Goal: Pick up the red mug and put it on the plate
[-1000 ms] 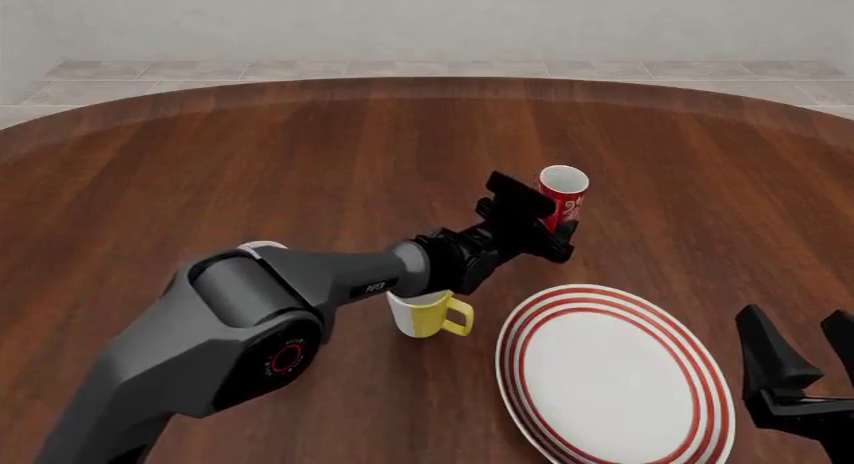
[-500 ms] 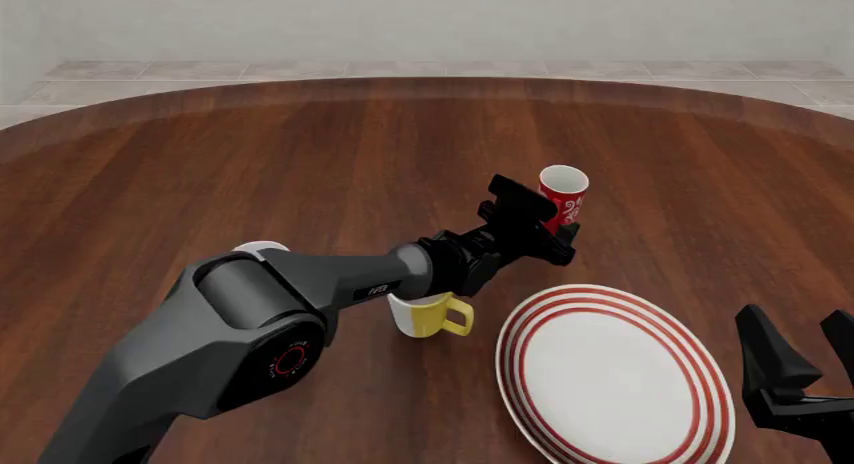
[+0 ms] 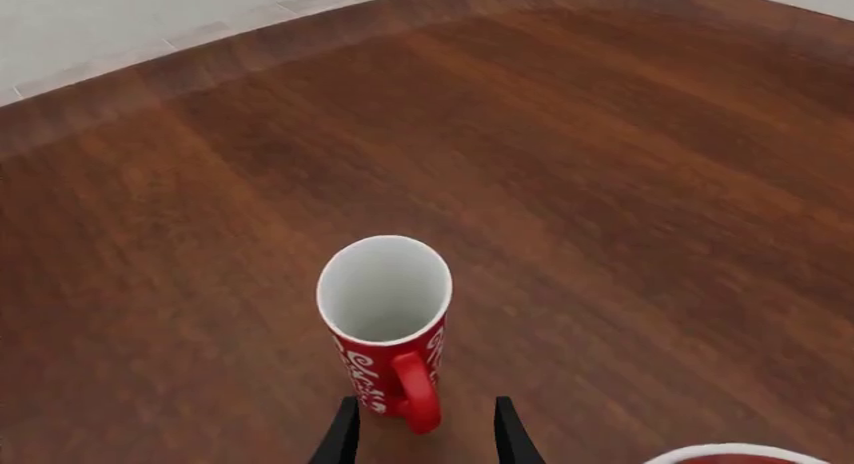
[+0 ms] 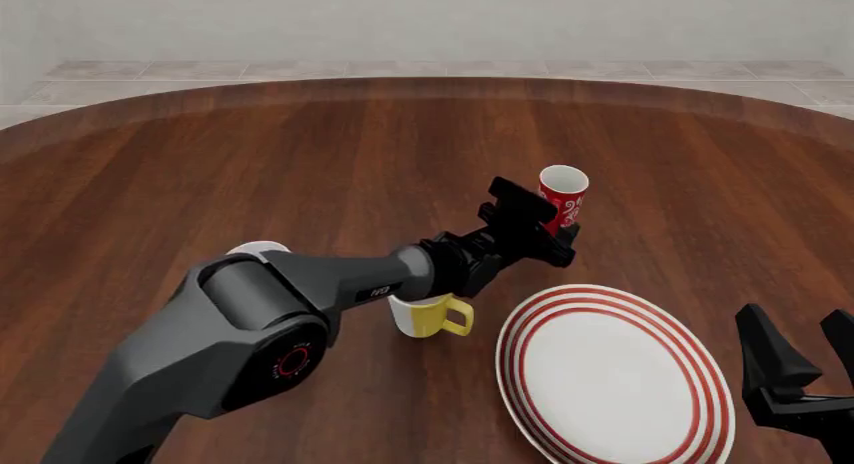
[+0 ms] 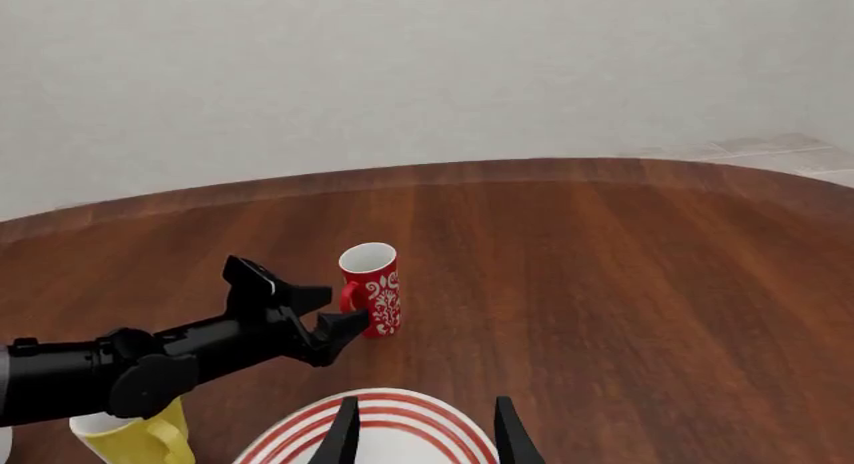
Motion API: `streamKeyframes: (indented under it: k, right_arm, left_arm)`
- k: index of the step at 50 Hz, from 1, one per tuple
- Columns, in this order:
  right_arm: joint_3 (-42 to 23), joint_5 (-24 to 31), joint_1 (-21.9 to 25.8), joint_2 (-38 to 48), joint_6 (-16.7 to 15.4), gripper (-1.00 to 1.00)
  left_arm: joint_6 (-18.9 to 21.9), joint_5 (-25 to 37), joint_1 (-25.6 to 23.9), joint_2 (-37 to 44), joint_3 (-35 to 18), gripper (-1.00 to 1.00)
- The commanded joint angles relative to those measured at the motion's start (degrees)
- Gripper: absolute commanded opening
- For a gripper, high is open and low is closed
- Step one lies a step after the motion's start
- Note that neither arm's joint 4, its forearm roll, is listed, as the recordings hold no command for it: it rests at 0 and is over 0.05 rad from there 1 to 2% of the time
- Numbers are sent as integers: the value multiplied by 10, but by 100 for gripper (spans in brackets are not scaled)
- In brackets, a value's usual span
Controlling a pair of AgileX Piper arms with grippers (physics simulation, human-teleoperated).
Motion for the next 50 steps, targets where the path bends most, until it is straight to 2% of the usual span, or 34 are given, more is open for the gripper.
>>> streamKeyframes:
  k: [1,2,3,12,27,39,42,50]
  right_arm:
    - [0,3,-1,-3,2,100]
    - [0,3,-1,-3,2,100]
    - [0,3,-1,-4,2,100]
    - [0,5,-1,-5,3,100]
    - [0,-2,-1,1,-2,100]
    - [0,10,1,-13,-5,100]
    - [0,14,2,-17,-6,100]
    - [0,25,4,-30,-12,100]
  left_arm:
    - [-1,-5,-3,0,3,100]
    - [-1,-5,-3,0,3,100]
    - [-8,-5,0,-1,4,-100]
    - [-7,-6,3,3,4,-100]
    - [0,-32,-7,-34,47,-100]
    - [38,-70,-5,-138,136,-100]
    - [41,-69,-2,-150,144,-100]
    - [52,-79,-3,-240,220,-100]
